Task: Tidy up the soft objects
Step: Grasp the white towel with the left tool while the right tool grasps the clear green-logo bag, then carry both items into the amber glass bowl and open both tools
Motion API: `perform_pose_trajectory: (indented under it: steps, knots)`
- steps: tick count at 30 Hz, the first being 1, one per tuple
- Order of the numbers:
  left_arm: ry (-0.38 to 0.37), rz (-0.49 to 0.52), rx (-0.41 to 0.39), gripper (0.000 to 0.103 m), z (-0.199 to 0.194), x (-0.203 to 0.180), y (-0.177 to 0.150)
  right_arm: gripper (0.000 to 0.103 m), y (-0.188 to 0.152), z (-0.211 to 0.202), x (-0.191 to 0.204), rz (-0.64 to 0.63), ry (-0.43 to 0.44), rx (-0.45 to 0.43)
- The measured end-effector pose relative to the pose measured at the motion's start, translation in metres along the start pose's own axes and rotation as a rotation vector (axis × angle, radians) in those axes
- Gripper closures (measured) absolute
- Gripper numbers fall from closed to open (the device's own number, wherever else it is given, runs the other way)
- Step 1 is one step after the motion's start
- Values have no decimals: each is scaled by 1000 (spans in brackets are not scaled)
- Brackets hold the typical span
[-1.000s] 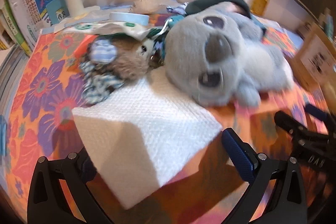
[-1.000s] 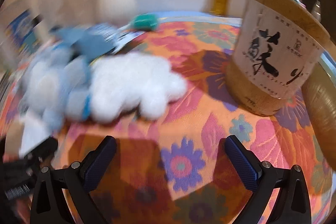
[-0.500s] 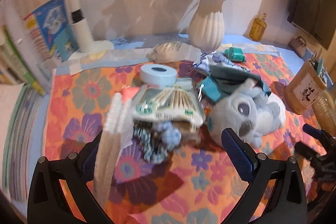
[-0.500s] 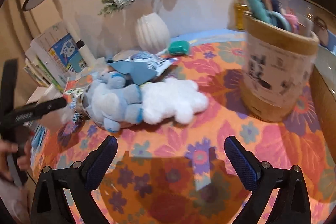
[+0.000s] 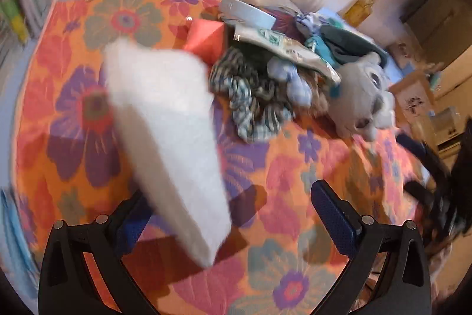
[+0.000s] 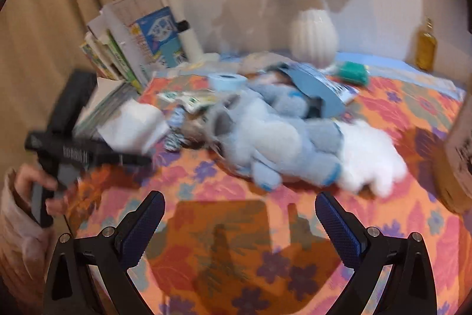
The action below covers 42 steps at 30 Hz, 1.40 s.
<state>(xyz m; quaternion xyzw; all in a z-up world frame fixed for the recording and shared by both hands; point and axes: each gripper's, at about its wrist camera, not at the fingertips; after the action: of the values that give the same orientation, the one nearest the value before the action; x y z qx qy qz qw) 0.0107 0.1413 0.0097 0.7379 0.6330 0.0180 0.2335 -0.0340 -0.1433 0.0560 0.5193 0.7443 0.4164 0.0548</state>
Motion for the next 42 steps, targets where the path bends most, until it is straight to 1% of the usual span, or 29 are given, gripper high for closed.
perform_pose_trajectory:
  steps: [2,4,6,7,8,10,12,13,14,15,16,17,18,19,20,21,22,23,24,25,26,27,29,33,37,39,42]
  knots:
    - [0,-8,-34,1,-10,5,-9,0,15,-1,7,-32,-8,-33]
    - [12,0,-73,1,-22,7,-14,0,34,5,19,-91,-6,-32]
    - [20,16,-120,1,-32,8,-11,0,52,22,38,-186,-25,-6]
    - [36,18,-136,1,-33,10,-9,0,58,31,45,-217,-37,10]
    - [67,18,-139,1,-29,12,-2,1,65,43,53,-246,-46,31]
    - [88,27,-111,1,-15,11,5,3,77,67,61,-262,-48,82]
    - [82,27,-77,1,2,10,8,11,87,96,65,-269,-68,156]
    - [96,36,-79,1,8,6,9,17,90,110,65,-274,-78,190]
    - [126,55,-103,1,9,4,8,25,94,124,63,-264,-91,221]
    - [161,74,-114,1,12,-1,10,27,97,135,59,-244,-103,246]
    - [191,79,-116,1,16,-5,11,35,100,145,55,-221,-106,268]
    - [239,82,-124,1,20,-10,12,41,102,153,48,-181,-84,283]
    - [272,97,-129,1,23,-16,12,42,103,155,44,-158,-68,277]
    - [301,132,-141,1,27,-25,11,47,106,152,39,-131,-40,251]
    - [298,143,-163,10,25,-28,8,59,108,148,38,-112,-21,235]
    - [306,135,-201,29,23,-31,7,63,110,143,36,-86,2,220]
    - [287,122,-225,48,19,-31,5,69,114,138,34,-63,16,207]
    - [239,94,-240,84,14,-29,6,73,117,132,30,-36,32,189]
    - [203,55,-238,92,12,-25,7,74,122,127,27,-6,53,170]
    - [173,13,-235,92,11,-21,7,75,126,121,22,31,82,153]
    - [154,-18,-238,92,11,-18,8,76,130,115,16,77,129,144]
    - [149,-30,-235,93,10,-16,7,76,132,109,11,118,174,141]
    - [153,-45,-235,93,6,-17,4,77,136,95,4,173,225,103]
    - [168,-72,-242,93,-7,-15,-1,79,137,67,-3,249,324,61]
    - [161,-107,-259,93,-21,-16,0,80,131,36,-5,306,384,43]
    - [166,-103,-269,93,-29,-22,0,80,126,20,-4,313,396,28]
    - [145,-114,-269,93,-34,-27,-1,80,116,-1,-6,332,405,22]
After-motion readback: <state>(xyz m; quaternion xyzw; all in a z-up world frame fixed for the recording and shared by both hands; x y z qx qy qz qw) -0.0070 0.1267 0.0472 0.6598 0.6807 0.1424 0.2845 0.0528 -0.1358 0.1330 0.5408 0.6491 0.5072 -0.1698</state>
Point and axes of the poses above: each gripper's, at about its wrist camera, not at the fingertips, and z roughly the way its jaws point, x to its left, y to its top, and after that the axes turned 5 degrees about y, right-handed
